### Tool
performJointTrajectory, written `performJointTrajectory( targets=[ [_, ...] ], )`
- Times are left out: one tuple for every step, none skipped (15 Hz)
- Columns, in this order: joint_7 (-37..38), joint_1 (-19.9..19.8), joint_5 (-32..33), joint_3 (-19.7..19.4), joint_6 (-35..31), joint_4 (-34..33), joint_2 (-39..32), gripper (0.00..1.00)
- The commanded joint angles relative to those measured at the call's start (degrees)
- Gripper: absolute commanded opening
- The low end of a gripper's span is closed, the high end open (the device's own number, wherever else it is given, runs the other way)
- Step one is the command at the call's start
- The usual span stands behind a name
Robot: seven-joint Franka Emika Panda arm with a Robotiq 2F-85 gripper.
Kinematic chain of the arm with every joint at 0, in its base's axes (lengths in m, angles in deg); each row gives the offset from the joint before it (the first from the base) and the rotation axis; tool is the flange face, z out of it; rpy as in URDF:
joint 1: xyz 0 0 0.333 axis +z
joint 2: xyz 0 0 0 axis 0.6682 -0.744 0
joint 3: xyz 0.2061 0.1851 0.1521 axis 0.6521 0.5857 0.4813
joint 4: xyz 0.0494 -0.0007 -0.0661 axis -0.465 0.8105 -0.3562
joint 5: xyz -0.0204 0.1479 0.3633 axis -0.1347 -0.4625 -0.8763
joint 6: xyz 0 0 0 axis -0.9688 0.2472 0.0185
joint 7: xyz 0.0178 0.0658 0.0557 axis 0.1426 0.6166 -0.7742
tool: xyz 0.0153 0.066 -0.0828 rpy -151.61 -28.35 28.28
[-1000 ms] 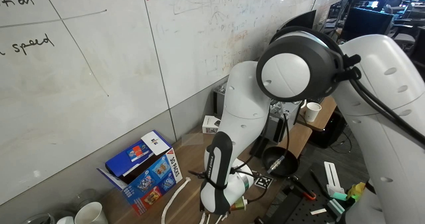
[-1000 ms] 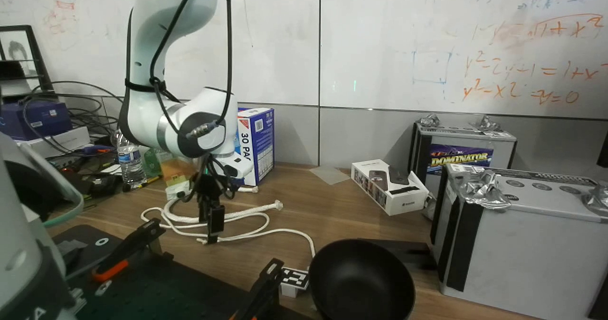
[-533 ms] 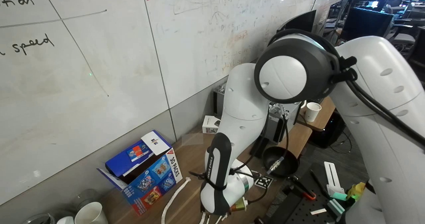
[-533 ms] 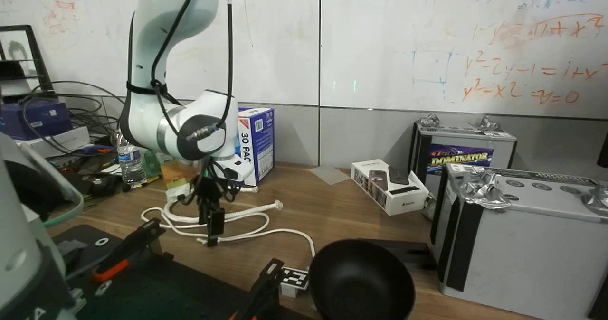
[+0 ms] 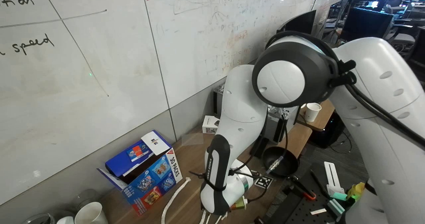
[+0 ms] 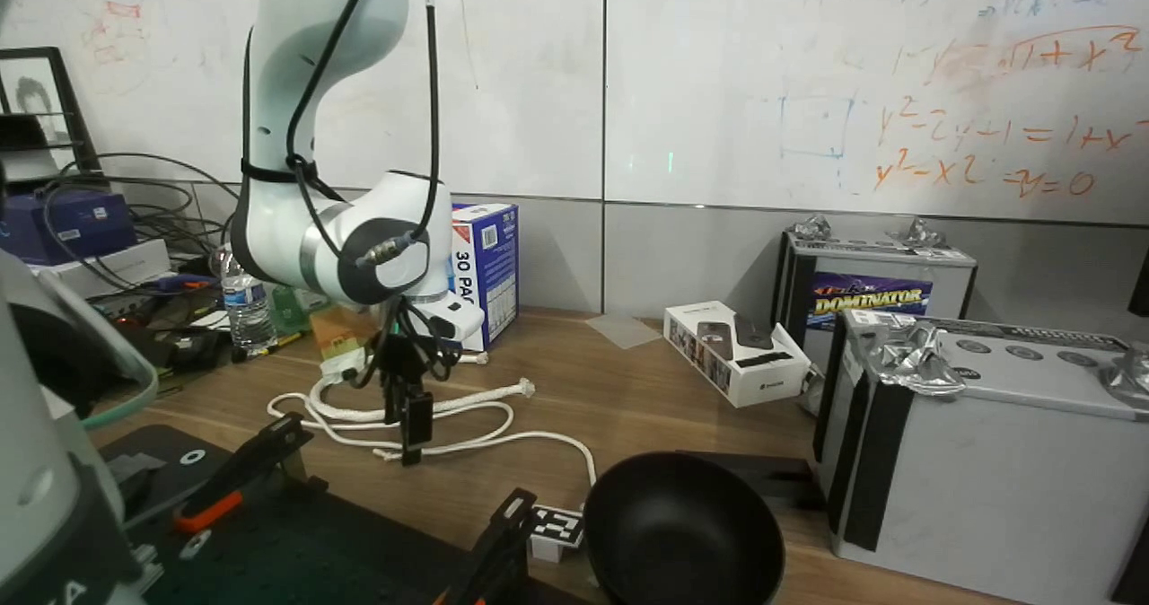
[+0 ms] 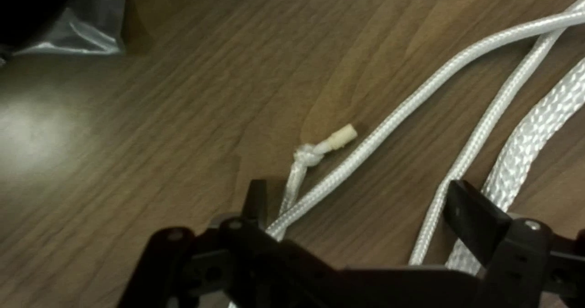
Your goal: Put the ropes into the blue box.
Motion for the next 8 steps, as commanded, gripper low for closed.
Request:
performJointTrajectory(
  targets=[
    [1.02, 5.20, -1.53, -4.07, -1.07, -0.74, -0.42, 1.00],
    [1.34, 6.01, -1.53, -4.75, -1.12, -0.88, -0.50, 1.00],
    [1.62, 6.63, -1.54, -5.26, -1.16, -0.98, -0.61, 1.00],
    [1.87, 6.91, -1.67, -5.29, -1.04, -1.13, -0.62, 1.00],
    [2.08, 6.88, -1.81, -5.11, -0.86, -1.16, -0.60, 1.00],
    [2.55, 6.98, -2.07, -5.14, -0.67, -1.34, -0.73, 1.00],
    [3.03, 7.25, -2.25, -5.30, -0.67, -1.28, -0.61, 1.00],
    [3.53, 7.48, -2.45, -5.45, -0.77, -1.27, -0.66, 1.00]
  ],
)
